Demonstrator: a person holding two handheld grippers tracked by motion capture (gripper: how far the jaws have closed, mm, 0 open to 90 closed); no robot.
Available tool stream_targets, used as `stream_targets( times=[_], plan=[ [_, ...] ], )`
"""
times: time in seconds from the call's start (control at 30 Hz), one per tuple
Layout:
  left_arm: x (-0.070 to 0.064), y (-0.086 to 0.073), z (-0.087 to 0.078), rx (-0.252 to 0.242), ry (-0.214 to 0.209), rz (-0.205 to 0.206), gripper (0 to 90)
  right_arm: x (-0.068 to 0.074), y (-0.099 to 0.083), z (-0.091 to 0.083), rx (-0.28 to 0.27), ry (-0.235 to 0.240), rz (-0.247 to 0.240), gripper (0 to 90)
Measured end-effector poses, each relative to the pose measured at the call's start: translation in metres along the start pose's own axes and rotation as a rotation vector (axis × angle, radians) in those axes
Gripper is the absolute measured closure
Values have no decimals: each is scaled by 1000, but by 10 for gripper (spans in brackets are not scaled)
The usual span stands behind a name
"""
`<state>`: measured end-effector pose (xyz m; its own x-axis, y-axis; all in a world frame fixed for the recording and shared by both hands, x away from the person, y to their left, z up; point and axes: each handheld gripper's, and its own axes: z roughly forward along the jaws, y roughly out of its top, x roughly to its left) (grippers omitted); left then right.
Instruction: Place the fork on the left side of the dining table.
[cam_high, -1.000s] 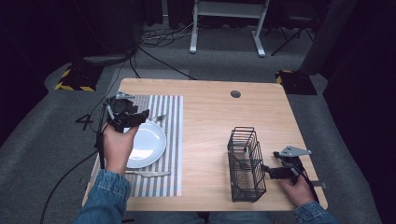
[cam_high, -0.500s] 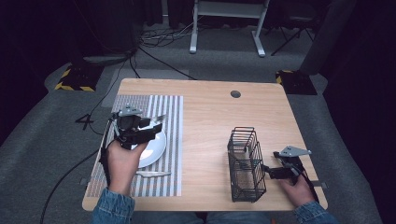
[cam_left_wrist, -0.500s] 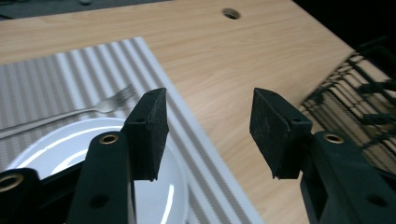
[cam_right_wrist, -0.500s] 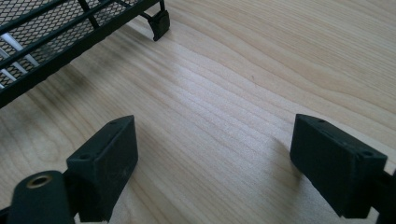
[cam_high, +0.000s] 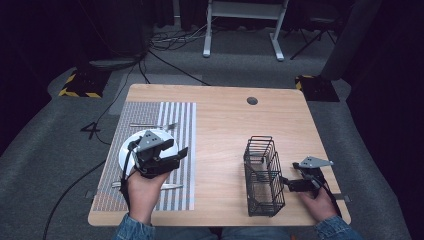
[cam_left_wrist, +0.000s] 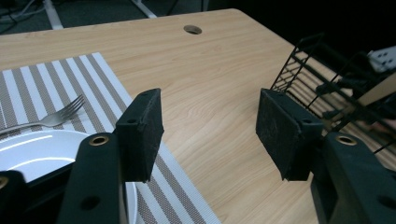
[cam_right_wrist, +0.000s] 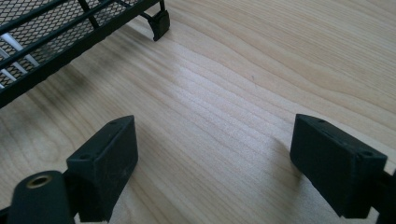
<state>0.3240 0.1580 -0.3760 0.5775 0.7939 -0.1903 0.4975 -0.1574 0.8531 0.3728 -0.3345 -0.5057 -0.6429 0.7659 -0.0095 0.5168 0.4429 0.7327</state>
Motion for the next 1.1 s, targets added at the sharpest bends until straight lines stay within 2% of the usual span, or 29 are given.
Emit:
stream_targets(
  times=[0.1,0.13,0.23,0.33,0.47,0.6,0.7,0.73,0.77,0.97,1.1],
  plan=[
    [-4,-8,6,13,-11,-10,382,0,0,0,0,0,-1,153],
    [-8,-15,10,21,-19,-22,378,0,0,0,0,0,0,153],
    [-11,-21,13,24,-25,-28,371,0,0,0,0,1,-1,153],
    [-17,-34,19,43,-43,-34,369,0,0,0,0,3,-3,153],
    [-23,-48,29,99,-69,-18,364,0,0,0,0,4,-3,153],
    [-26,-56,37,139,-77,-3,360,0,0,0,0,4,-4,153],
    [-30,-61,42,176,-72,35,354,0,0,0,0,4,-4,153],
    [-30,-61,42,176,-72,35,352,0,0,0,0,4,-4,153],
    [-32,-65,48,214,-86,49,353,0,0,0,0,4,-3,153],
    [-38,-73,60,265,-107,57,353,0,0,0,0,4,-4,153],
    [-43,-80,72,323,-105,101,355,0,0,0,0,4,-4,153]
  ],
)
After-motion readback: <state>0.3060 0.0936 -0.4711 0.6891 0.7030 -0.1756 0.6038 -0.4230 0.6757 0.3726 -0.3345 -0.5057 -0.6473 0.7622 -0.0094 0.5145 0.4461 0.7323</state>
